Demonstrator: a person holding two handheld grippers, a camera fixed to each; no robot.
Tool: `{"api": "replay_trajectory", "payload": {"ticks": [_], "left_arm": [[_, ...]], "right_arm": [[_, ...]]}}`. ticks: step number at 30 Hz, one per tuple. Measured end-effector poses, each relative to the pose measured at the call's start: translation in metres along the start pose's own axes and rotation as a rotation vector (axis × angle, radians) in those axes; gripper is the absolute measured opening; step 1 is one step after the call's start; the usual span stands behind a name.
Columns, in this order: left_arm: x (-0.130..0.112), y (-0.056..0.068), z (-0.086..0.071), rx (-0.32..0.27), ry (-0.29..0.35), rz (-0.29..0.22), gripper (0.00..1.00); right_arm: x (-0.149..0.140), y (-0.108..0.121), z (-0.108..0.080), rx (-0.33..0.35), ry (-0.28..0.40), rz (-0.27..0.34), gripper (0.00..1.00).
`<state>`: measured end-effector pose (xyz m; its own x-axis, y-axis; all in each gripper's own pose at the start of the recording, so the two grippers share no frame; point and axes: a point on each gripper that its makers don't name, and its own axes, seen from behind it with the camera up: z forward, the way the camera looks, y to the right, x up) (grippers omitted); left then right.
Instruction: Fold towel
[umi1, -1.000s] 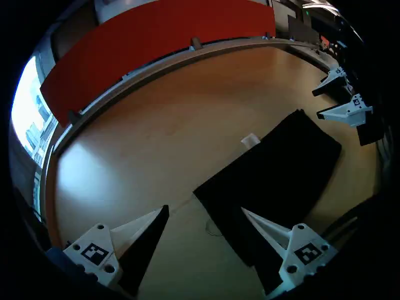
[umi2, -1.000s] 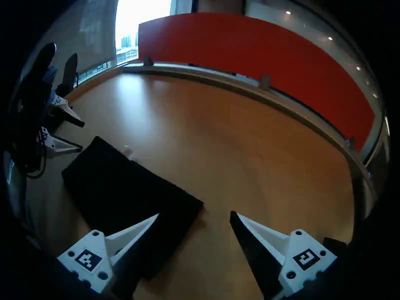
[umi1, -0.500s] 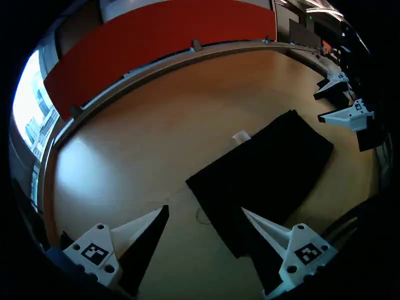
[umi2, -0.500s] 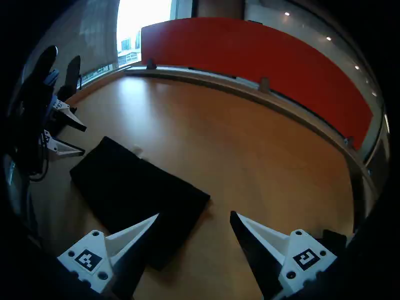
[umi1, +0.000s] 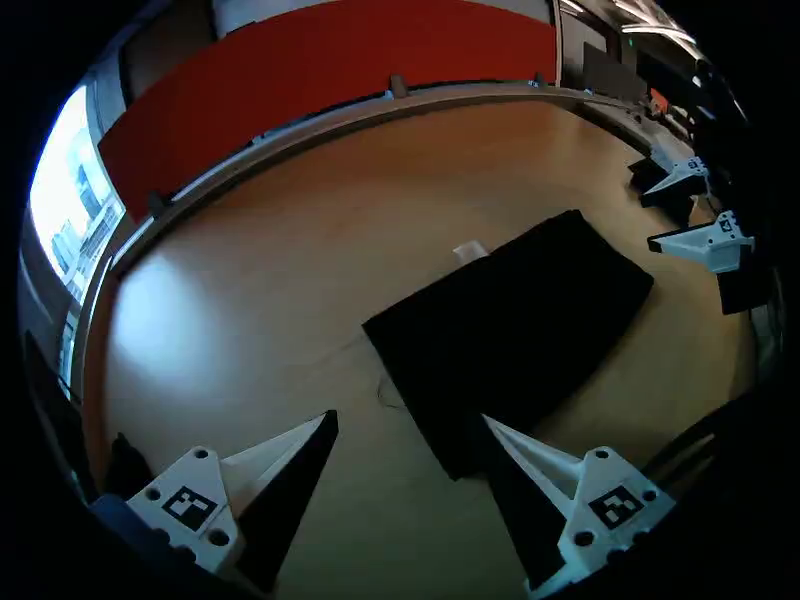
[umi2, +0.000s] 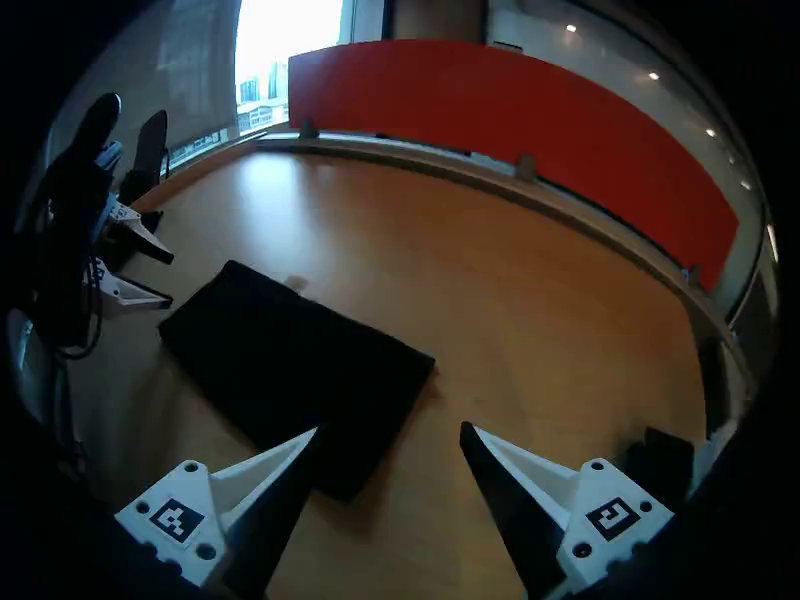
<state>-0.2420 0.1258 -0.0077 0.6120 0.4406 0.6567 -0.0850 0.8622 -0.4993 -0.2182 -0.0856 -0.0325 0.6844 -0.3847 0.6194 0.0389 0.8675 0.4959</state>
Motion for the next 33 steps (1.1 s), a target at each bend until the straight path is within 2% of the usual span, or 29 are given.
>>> {"api": "replay_trajectory", "payload": {"ticks": [8, 18, 28, 33], "left_arm": [[-0.012, 0.008, -0.008, -0.010, -0.005, -0.013, 0.96], [-0.016, 0.007, -0.013, -0.001, 0.003, -0.029, 0.96], [-0.024, 0.003, -0.022, 0.027, 0.016, -0.082, 0.96], [-0.029, 0.002, -0.028, 0.040, 0.023, -0.124, 0.96]], "right_arm": [[-0.004, -0.004, -0.010, -0.005, 0.005, -0.001, 1.00], [-0.005, -0.006, -0.011, 0.002, 0.006, -0.009, 1.00], [-0.009, -0.012, -0.008, 0.027, 0.002, -0.033, 1.00], [-0.009, -0.013, -0.006, 0.045, 0.001, -0.046, 1.00]]}}
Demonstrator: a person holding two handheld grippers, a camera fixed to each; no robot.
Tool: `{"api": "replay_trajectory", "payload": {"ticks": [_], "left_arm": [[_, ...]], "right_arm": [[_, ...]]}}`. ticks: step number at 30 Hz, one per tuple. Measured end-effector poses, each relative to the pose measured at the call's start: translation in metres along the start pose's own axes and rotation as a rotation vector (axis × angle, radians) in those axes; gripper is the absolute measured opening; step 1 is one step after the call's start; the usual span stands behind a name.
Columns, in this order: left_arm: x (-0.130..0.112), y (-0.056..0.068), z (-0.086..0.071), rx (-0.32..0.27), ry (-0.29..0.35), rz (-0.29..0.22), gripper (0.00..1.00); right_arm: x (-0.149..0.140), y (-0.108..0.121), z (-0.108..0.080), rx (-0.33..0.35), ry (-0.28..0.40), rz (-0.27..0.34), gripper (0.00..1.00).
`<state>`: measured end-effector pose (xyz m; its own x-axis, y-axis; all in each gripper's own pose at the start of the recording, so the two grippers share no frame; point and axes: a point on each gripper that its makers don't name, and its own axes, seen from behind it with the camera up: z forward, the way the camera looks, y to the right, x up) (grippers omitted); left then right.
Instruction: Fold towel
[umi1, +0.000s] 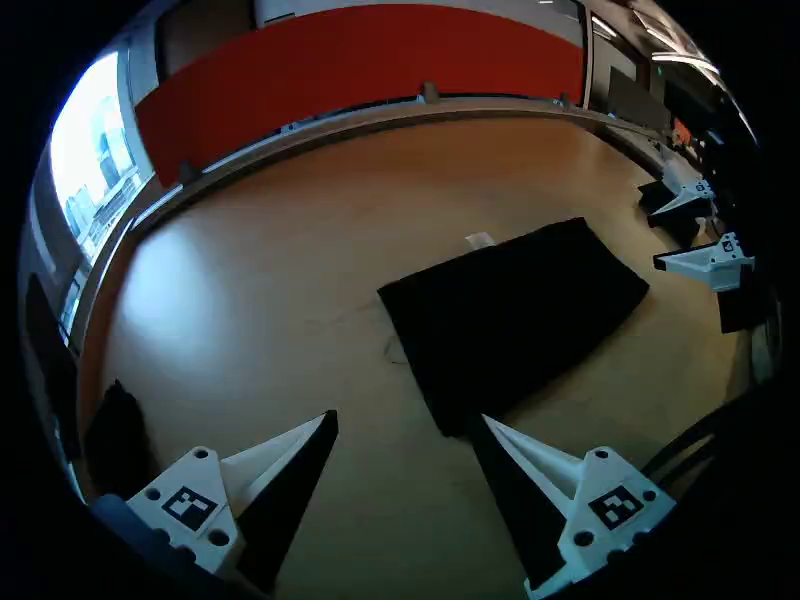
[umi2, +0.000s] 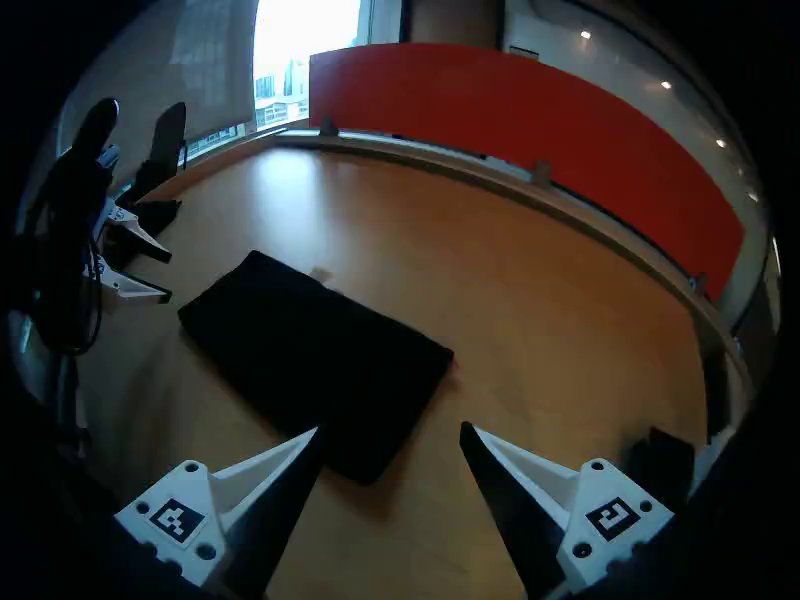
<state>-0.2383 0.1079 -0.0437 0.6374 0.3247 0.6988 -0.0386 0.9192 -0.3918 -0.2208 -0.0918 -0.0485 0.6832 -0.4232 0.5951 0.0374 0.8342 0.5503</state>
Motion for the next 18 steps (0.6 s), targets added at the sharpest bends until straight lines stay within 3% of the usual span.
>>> {"api": "replay_trajectory", "payload": {"ticks": [8, 18], "left_arm": [[-0.010, 0.003, -0.007, 0.014, 0.006, -0.069, 0.96], [-0.016, 0.001, -0.014, 0.029, 0.016, -0.098, 0.96]], "right_arm": [[-0.001, -0.003, 0.004, 0.034, -0.007, -0.026, 1.00], [-0.003, -0.006, 0.008, 0.055, -0.017, -0.054, 1.00]]}}
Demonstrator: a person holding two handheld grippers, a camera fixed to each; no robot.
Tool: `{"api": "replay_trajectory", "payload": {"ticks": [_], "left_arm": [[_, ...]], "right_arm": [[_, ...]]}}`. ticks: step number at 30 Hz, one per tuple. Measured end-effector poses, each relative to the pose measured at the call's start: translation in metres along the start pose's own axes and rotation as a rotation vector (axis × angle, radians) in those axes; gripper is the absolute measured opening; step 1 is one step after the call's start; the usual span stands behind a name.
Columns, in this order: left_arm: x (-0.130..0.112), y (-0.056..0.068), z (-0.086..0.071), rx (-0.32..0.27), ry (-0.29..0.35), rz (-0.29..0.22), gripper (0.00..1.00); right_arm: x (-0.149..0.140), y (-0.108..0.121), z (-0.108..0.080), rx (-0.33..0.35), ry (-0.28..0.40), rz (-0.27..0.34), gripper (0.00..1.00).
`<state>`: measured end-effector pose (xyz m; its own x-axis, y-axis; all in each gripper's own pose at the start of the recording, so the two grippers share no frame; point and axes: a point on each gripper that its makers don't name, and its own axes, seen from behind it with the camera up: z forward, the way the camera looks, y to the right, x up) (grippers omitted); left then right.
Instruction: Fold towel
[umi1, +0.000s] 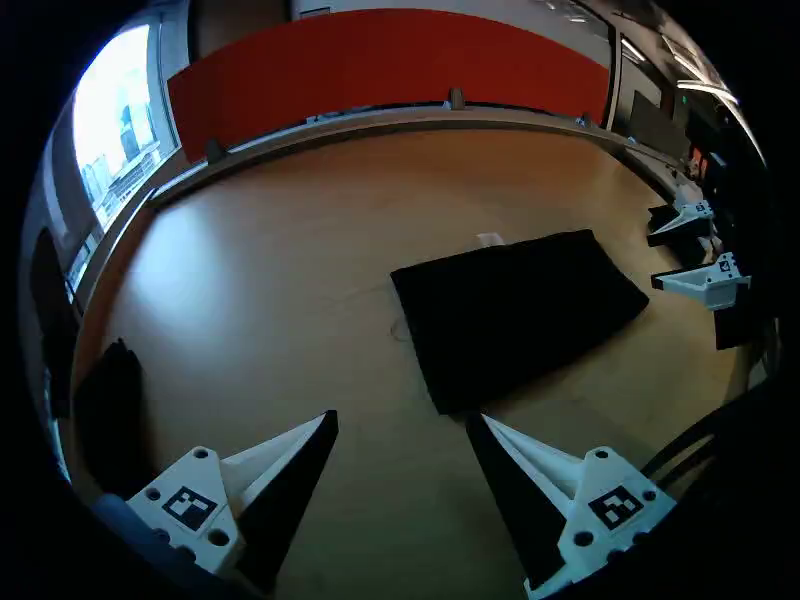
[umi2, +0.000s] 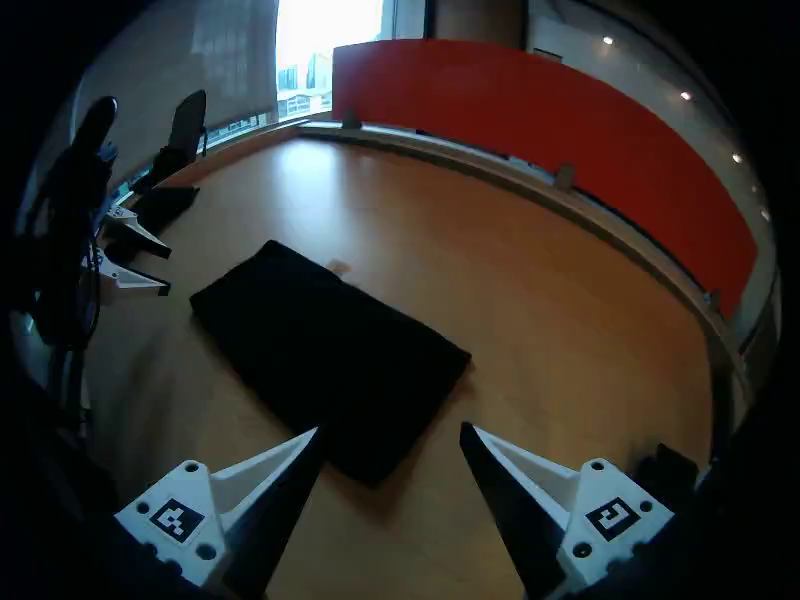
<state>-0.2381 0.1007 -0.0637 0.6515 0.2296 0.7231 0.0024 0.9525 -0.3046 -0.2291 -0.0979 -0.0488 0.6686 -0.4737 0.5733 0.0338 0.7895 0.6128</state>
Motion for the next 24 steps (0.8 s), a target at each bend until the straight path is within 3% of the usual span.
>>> {"api": "replay_trajectory", "payload": {"ticks": [19, 24], "left_arm": [[-0.017, -0.005, -0.013, 0.037, 0.057, -0.061, 0.96], [-0.021, -0.006, -0.016, 0.044, 0.072, -0.079, 0.96]], "right_arm": [[-0.023, -0.011, 0.008, 0.047, -0.051, -0.040, 0.97], [-0.027, -0.014, 0.009, 0.064, -0.066, -0.055, 0.87]]}}
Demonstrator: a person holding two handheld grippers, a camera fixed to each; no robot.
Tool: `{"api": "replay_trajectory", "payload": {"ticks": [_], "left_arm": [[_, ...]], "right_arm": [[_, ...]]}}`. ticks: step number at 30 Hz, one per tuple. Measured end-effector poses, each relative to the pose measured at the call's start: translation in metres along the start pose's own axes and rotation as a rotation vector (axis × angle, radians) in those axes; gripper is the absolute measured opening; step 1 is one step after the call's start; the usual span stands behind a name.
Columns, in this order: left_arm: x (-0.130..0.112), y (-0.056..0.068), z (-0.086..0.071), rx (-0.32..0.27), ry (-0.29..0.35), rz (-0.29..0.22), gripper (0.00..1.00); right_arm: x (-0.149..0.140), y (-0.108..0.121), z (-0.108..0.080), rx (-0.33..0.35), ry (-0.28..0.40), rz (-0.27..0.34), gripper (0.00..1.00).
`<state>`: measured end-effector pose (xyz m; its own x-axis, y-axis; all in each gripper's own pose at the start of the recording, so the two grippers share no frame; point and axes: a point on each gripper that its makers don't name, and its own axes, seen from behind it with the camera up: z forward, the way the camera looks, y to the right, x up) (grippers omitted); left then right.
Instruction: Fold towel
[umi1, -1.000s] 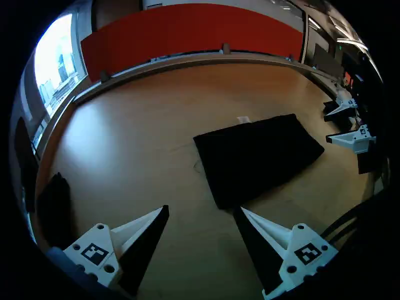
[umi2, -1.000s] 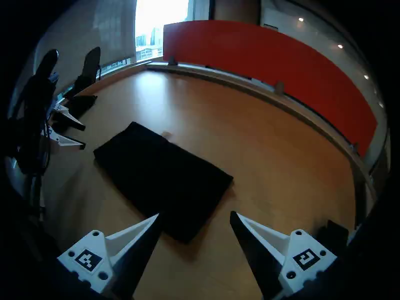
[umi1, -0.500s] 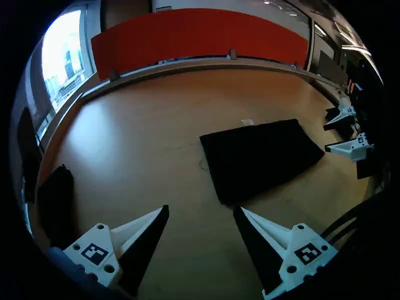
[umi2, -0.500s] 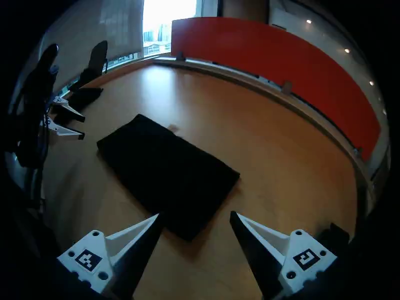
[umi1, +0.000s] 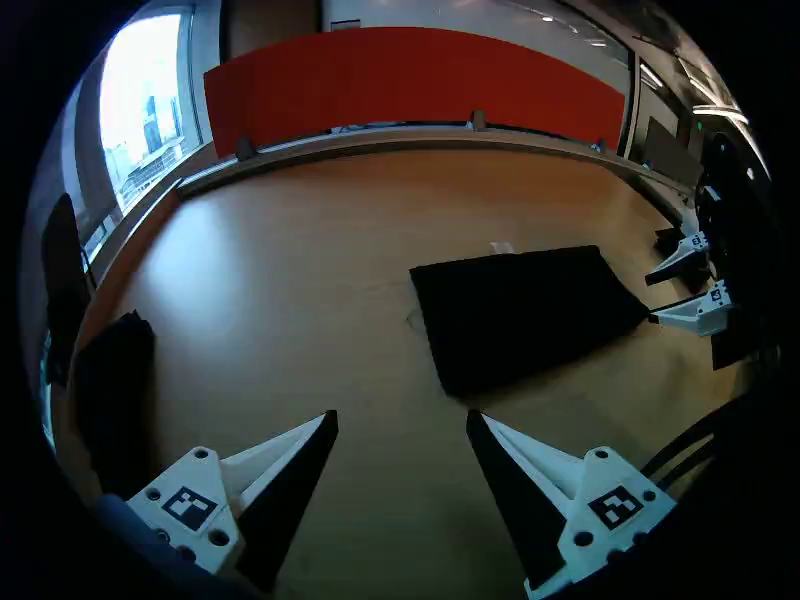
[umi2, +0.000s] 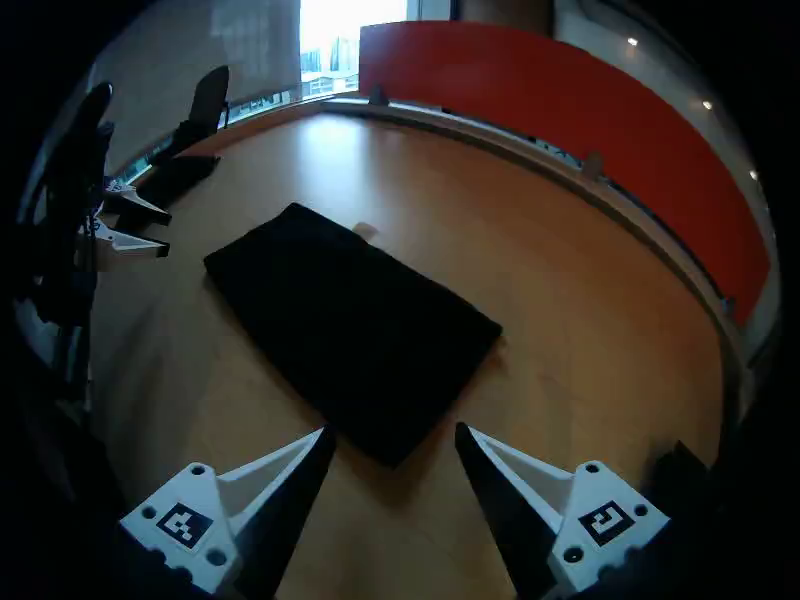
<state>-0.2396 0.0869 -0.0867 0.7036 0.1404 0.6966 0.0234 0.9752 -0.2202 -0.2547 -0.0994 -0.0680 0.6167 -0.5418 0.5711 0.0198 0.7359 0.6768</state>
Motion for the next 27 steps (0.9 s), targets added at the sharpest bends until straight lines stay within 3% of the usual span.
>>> {"api": "replay_trajectory", "payload": {"ticks": [3, 11, 18, 27], "left_arm": [[-0.003, -0.001, -0.002, 0.005, 0.005, -0.004, 0.96], [-0.013, -0.001, -0.005, 0.016, 0.003, -0.019, 0.95], [-0.022, -0.002, -0.010, 0.022, 0.002, -0.024, 0.96], [-0.027, -0.005, -0.016, 0.029, 0.004, -0.028, 0.96]], "right_arm": [[-0.003, 0.000, 0.001, 0.006, -0.012, -0.007, 0.77], [-0.012, 0.001, 0.005, 0.010, -0.051, -0.010, 0.67], [-0.019, -0.001, 0.008, 0.035, -0.081, -0.007, 0.47], [-0.020, -0.002, 0.009, 0.051, -0.088, -0.011, 0.46]]}}
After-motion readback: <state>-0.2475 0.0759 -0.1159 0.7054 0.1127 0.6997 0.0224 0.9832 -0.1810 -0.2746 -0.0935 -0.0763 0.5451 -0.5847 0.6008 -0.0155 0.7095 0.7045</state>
